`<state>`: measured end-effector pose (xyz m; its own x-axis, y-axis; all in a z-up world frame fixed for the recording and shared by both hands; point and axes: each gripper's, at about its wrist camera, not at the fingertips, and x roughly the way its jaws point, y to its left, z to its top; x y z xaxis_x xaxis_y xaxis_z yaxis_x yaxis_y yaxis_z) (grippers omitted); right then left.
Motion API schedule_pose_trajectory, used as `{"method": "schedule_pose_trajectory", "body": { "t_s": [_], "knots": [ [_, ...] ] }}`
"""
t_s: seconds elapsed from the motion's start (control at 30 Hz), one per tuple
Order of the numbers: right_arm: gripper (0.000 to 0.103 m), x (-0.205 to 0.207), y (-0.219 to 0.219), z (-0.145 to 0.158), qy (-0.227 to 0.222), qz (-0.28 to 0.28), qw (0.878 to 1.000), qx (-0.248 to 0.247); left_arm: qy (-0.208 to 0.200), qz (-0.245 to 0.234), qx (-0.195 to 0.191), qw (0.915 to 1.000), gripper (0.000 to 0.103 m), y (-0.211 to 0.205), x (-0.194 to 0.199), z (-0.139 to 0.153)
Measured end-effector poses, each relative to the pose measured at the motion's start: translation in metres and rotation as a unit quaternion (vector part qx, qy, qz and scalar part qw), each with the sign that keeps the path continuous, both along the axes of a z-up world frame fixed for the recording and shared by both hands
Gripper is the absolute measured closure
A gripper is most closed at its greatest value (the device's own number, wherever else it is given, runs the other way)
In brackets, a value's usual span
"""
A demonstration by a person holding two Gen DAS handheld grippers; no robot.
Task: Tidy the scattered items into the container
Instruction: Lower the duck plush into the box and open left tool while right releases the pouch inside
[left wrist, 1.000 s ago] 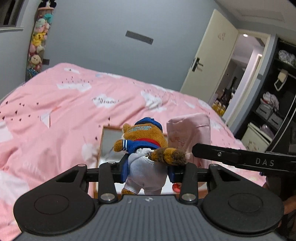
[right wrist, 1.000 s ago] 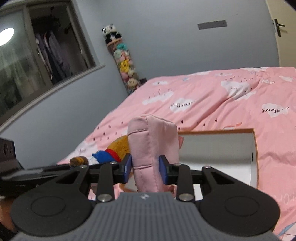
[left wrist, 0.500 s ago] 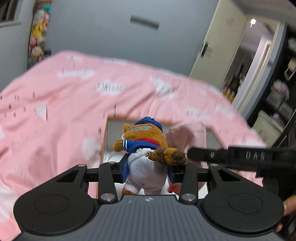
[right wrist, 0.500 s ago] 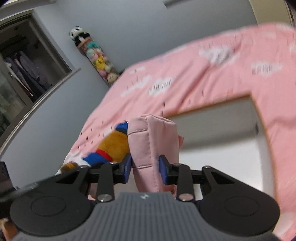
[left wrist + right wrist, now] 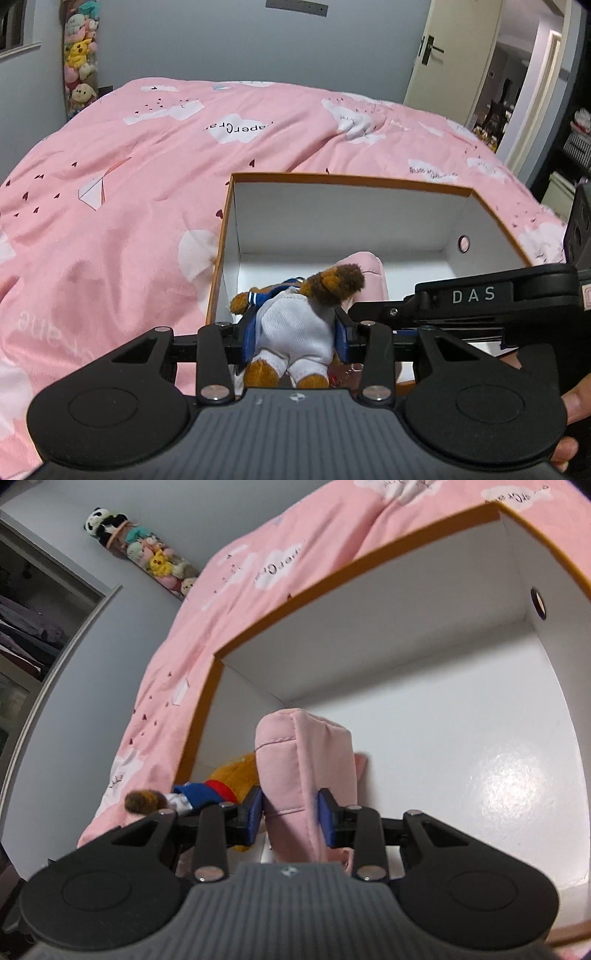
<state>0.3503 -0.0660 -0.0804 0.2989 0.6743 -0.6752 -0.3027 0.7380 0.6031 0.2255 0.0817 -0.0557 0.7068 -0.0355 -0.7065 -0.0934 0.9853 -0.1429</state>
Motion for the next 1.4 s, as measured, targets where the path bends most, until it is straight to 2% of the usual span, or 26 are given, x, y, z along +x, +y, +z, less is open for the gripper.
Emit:
{"method": "schedule_pose_trajectory", "body": {
  "t_s": [0.2, 0.33, 0.53, 0.57, 0.6, 0.67, 0.77, 0.93, 1.03, 1.17, 1.3, 1.4],
  "knots": [
    [0.068, 0.009, 0.002, -0.002, 0.009, -0.007, 1.0, -0.004, 0.032, -0.001, -0.015, 0.9994, 0.053, 0.006, 0.011, -0.012],
    [0.067, 0.011, -0.001, -0.003, 0.012, -0.012, 1.0, -0.002, 0.029, -0.006, -0.017, 0.9994, 0.039, 0.009, 0.003, -0.007],
    [0.065, 0.012, -0.007, -0.002, 0.021, -0.019, 1.0, 0.006, 0.024, -0.005, -0.038, 0.999, 0.038, 0.015, -0.011, 0.006],
    [0.065, 0.011, -0.008, -0.002, 0.022, -0.02, 1.0, 0.006, 0.022, -0.004, -0.041, 0.9989, 0.044, 0.016, -0.013, 0.009],
    [0.065, 0.011, -0.009, -0.002, 0.023, -0.02, 1.0, 0.006, 0.021, -0.004, -0.044, 0.9988, 0.055, 0.016, -0.015, 0.011],
    [0.065, 0.01, -0.011, -0.002, 0.023, -0.02, 1.0, 0.005, 0.029, -0.006, -0.037, 0.9989, 0.071, 0.016, -0.016, 0.014],
    [0.065, 0.01, -0.013, -0.001, 0.023, -0.023, 0.999, 0.002, 0.053, -0.016, -0.049, 0.9972, 0.087, 0.018, -0.01, 0.009],
    [0.065, 0.012, -0.022, 0.0, 0.019, -0.033, 0.999, -0.018, 0.079, -0.015, -0.066, 0.9946, 0.087, 0.018, 0.002, -0.006],
    [0.059, 0.015, -0.025, 0.001, 0.01, -0.036, 0.998, -0.049, 0.084, -0.013, -0.077, 0.9934, 0.087, 0.019, 0.004, -0.007],
    [0.059, 0.021, -0.027, 0.002, -0.002, -0.034, 0.996, -0.084, 0.06, -0.008, -0.069, 0.9958, 0.087, 0.019, -0.007, 0.002],
    [0.057, 0.024, -0.016, -0.005, -0.009, -0.011, 0.988, -0.153, 0.021, 0.012, -0.054, 0.9982, 0.084, 0.026, -0.018, 0.018],
    [0.057, 0.022, -0.01, -0.008, -0.012, 0.009, 0.986, -0.166, 0.015, 0.032, -0.04, 0.9986, 0.081, 0.034, -0.019, 0.023]
  ]
}}
